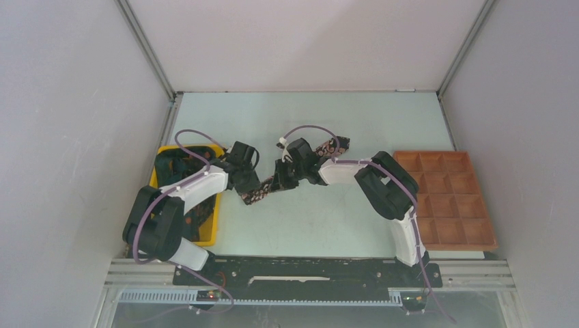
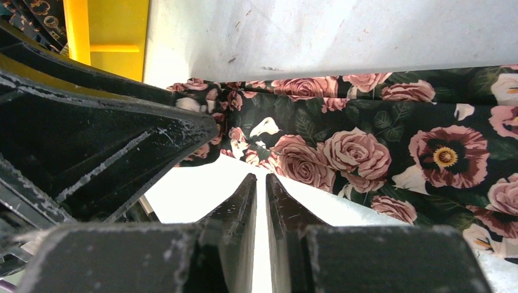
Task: Roll the ties
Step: Roll the tie at the center of the board.
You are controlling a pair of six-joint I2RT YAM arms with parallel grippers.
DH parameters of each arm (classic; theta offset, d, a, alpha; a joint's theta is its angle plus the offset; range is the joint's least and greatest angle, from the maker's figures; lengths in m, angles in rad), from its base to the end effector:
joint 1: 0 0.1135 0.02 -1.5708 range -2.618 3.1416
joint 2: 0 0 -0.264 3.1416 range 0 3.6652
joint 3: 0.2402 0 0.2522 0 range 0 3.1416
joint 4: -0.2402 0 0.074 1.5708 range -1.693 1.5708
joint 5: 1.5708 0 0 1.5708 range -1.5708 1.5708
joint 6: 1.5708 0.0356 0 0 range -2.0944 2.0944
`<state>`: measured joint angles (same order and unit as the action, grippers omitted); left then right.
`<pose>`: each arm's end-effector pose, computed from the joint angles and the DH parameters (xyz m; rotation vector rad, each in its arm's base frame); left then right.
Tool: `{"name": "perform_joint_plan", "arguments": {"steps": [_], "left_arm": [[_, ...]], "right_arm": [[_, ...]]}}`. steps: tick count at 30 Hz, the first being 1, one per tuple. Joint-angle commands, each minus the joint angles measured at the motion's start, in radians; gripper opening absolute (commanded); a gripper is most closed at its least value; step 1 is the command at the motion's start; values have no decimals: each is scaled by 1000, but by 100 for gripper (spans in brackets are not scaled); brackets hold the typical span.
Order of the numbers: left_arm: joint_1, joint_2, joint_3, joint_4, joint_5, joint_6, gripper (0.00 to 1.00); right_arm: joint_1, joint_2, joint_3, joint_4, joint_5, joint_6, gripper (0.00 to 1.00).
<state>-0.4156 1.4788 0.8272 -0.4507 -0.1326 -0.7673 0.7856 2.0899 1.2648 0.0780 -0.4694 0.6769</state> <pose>0.2546 -0.1072 0.1780 -0.5093 2.6241 -0.2083 0.2989 0.3217 0.1316 -0.4067 2.5458 1.2044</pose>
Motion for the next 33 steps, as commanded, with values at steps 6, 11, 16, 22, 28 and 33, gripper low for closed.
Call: {"name": "perform_joint_plan", "arguments": {"steps": [6,11,16,22,28,33], "left_arm": [[-9,-169,7,-16,-26,1,73],[-9,-304,-19,-64,-101,20,86],[-8,-424,-92,-85,-158,19,87],[-2,-561,-228,-38,-171,8,86],[3,-636,-325,16,-166,5,84],[7,-663,-360,32,-163,0,83]], "right_arm": [[2,-100,1,20,12,-27,14],[14,-128,1,31,8,-21,18],[23,-130,1,78,-10,8,32],[37,-91,52,51,-12,8,38],[52,-31,125,17,-9,3,36],[62,16,180,-28,4,-9,33]]}}
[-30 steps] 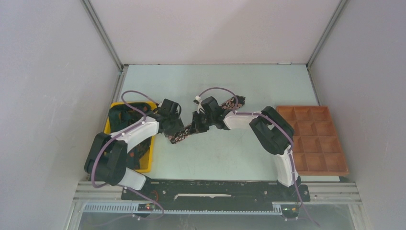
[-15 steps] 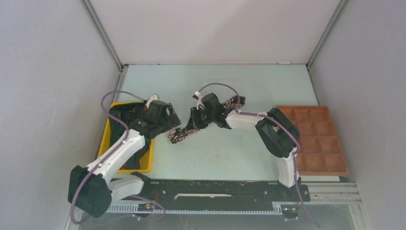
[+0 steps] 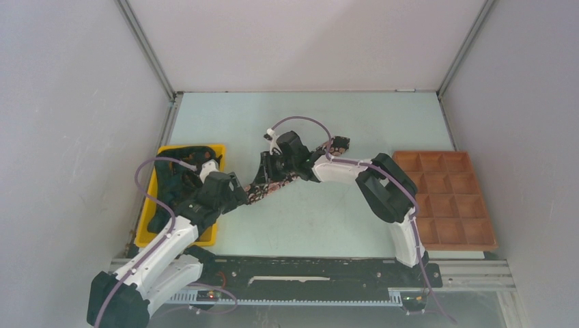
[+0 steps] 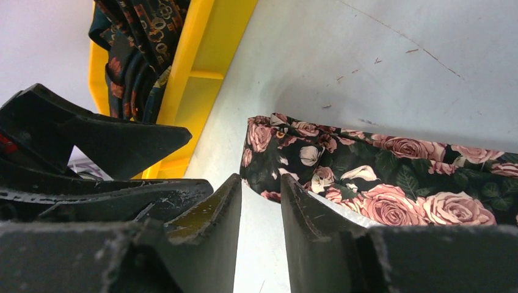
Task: Roll the ties
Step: Roll the tie at the center of the board.
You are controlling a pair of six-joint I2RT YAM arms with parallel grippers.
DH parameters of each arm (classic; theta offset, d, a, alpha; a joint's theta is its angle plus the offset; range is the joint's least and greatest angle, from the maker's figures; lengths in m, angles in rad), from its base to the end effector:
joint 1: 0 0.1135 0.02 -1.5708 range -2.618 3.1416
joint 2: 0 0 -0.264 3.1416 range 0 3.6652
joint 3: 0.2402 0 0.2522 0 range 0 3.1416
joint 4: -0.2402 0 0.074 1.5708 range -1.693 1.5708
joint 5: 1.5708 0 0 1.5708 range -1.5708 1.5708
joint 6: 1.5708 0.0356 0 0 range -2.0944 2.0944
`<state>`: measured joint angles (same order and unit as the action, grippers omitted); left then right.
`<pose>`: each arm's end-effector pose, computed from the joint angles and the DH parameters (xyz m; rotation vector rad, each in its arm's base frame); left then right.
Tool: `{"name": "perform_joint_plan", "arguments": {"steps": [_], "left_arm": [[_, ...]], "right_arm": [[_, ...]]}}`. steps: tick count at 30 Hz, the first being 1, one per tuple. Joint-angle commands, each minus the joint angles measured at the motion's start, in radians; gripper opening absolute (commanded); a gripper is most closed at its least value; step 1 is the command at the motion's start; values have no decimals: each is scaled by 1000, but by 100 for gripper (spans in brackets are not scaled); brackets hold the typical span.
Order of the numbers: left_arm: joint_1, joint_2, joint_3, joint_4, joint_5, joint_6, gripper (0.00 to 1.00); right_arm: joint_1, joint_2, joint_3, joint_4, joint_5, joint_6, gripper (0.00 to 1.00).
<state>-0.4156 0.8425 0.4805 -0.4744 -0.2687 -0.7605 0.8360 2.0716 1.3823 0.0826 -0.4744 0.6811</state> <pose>0.1568 -0.0589 0.1995 -0.5299 2.3218 -0.2400 0.2968 0.3528 0.1753 -0.4942 2.3975 1.3002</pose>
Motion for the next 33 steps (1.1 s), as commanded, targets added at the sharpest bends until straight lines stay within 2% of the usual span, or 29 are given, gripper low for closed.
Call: {"name": "perform_joint_plan", "arguments": {"steps": [1,12,33], "left_arm": [[7,-29,-17,57,-26,-8,83],[15,-35,-34,91,-17,-6,82],[90,54,-127,345,133,-17,74]], "right_arm": [[13,41,69,-39,13,-13,32],[12,93,72,-40,13,-17,20],[-7,146,55,9,-24,-5,18]]}}
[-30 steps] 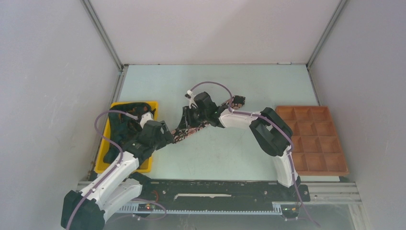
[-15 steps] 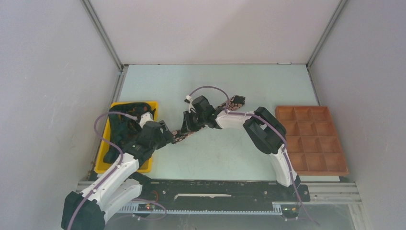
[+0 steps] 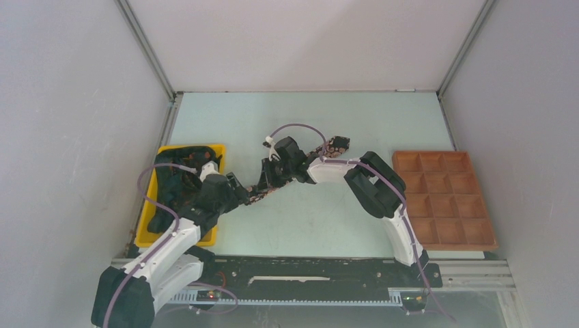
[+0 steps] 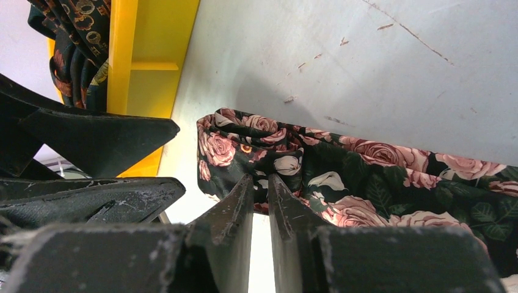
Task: Roll the ties
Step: Roll the tie at the center of the board.
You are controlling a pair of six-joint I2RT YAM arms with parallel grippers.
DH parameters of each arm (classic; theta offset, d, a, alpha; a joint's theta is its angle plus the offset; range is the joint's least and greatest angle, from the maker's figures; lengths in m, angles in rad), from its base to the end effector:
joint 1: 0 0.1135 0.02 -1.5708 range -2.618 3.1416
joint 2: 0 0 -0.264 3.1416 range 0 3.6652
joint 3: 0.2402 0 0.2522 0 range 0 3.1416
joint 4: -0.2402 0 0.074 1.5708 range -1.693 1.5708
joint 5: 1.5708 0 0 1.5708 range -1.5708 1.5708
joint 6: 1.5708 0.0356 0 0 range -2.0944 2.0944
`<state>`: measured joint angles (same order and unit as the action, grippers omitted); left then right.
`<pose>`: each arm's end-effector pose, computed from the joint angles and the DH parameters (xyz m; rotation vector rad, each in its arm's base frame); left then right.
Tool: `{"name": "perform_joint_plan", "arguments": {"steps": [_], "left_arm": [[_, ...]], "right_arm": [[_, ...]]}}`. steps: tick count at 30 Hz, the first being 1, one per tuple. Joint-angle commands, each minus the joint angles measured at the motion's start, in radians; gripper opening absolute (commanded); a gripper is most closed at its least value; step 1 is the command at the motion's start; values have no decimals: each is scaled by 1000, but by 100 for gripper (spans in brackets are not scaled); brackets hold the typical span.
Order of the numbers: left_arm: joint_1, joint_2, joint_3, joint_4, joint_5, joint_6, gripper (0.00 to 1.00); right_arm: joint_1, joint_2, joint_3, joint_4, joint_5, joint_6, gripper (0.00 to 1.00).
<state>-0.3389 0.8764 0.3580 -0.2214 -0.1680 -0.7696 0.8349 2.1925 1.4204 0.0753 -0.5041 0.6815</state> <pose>0.1662 -0.0523 0.1736 -0.5813 2.2532 -0.3735 0.3039 0.3612 0.1327 -0.4976 2.5010 1.2866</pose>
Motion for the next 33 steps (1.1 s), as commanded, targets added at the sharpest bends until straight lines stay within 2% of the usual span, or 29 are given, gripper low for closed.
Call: {"name": "perform_joint_plan", "arguments": {"steps": [1,5,14,24,33], "left_arm": [[15,30,-5,101,37,-8,74],[19,71,-7,134,46,-12,73],[24,143,-8,183,67,-29,63],[26,188,-39,215,81,-68,62],[27,223,-71,313,92,-133,62]], "right_arm": [[-8,26,13,17,6,-5,18],[-18,26,2,24,3,-3,18],[-24,31,-9,34,-4,-3,17],[-28,34,-18,43,-7,1,17],[-27,36,-20,48,-8,3,16]]}}
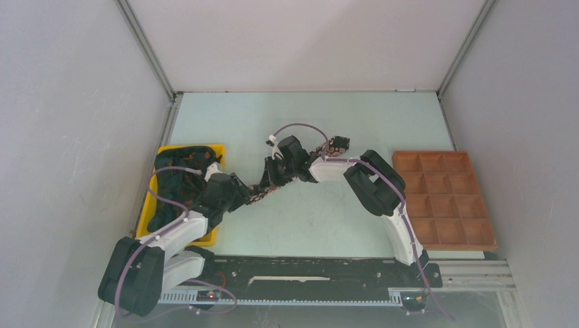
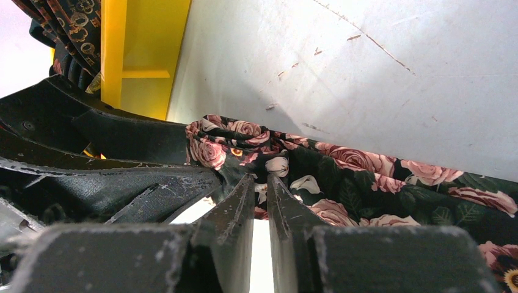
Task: Roll the ties
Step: Roll the tie at the center of the board.
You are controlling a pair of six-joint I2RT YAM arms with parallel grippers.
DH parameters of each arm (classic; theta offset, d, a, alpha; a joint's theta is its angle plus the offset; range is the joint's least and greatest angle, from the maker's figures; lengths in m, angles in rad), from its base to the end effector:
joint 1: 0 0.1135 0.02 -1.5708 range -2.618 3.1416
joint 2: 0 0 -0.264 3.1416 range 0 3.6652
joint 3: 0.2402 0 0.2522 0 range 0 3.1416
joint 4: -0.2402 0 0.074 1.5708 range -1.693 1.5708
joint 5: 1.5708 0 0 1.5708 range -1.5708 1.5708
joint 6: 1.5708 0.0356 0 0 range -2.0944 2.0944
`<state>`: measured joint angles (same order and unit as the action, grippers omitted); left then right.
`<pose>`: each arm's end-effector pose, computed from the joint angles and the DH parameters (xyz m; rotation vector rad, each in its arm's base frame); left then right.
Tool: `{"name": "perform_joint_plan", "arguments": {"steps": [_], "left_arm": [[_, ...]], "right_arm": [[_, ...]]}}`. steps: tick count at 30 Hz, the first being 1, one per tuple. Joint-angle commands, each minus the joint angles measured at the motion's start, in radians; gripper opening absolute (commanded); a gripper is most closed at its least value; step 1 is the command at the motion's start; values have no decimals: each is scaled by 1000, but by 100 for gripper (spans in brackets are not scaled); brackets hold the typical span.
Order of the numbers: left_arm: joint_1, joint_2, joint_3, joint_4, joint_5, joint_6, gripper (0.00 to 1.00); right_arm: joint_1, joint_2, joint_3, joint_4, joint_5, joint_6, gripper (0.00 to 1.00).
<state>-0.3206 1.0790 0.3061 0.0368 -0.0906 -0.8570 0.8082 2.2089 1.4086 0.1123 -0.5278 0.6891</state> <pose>0.1849 -0.0580 0.1446 -0.6696 2.2578 -0.4910 0.3130 0.3536 0.1250 -0.4710 2.4959 1.3090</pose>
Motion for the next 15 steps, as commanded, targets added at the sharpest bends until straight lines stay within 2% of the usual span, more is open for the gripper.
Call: {"name": "perform_joint_plan", "arguments": {"steps": [1,8,15], "left_arm": [[9,22,-21,60,14,-53,63],[8,-2,-60,92,-6,-116,67],[8,20,-80,117,-13,-156,63]], "right_arm": [[0,21,-9,10,15,-5,16],[1,22,-9,13,15,-4,16],[0,22,-10,17,14,-3,16]]}}
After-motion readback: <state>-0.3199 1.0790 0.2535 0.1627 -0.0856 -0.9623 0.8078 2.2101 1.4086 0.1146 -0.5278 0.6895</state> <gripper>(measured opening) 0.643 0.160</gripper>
